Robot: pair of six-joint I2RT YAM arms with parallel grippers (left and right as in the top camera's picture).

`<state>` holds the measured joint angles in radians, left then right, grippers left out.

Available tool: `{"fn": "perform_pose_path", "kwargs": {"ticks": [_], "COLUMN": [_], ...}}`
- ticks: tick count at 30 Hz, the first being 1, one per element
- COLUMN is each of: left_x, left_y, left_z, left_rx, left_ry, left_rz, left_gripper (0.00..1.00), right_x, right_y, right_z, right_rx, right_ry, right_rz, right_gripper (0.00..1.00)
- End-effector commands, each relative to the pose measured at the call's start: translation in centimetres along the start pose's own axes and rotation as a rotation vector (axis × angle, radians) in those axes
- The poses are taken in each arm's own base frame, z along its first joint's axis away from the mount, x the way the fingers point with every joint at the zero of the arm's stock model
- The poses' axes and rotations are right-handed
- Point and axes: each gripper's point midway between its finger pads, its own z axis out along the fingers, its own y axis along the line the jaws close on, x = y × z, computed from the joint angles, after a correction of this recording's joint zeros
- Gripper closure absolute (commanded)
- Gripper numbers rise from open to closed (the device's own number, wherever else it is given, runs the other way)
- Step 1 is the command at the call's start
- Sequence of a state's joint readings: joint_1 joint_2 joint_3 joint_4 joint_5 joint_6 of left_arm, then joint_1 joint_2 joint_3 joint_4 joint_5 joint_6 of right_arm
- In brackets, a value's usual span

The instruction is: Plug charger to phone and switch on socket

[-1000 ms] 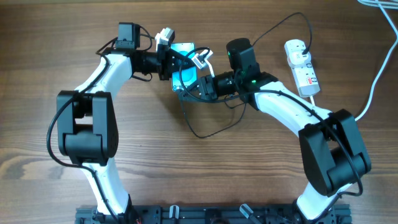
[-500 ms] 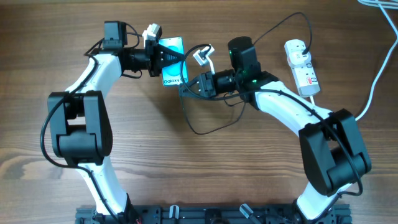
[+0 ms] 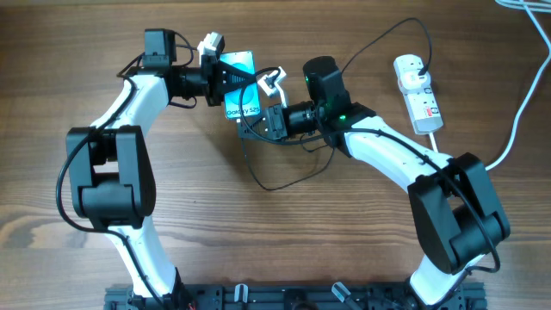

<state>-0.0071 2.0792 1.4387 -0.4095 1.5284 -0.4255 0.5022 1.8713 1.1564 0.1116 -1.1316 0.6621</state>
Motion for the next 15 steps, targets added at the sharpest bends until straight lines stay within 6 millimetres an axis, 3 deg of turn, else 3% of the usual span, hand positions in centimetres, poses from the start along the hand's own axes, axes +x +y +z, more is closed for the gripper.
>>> {"fn": "perform_pose_path", "kwargs": {"ticks": [1,7,15], "left_x": [0.5,0.5,0.4], "left_y": [-1.6,-1.6,-1.7], "left_z": [-0.1,-0.1,-0.1], "left_rx": [0.043,0.043,0.043], "left_ry": [0.022,0.022,0.022], "left_rz": [0.020,0.024,0.035], "left_gripper": [0.96,0.96,0.96], "right_x": [-1.2,-1.4,-1.1], "right_y": [0.4,0.8,1.1], "right_z": [-0.5,-1.6,-1.6], "right_rx": [0.023,-0.019,-0.037], "right_ry": [-0.043,-0.033,-0.018], "right_rz": [-0.007,0.005,0.007], "right_gripper": [0.96,0.96,0.96]}}
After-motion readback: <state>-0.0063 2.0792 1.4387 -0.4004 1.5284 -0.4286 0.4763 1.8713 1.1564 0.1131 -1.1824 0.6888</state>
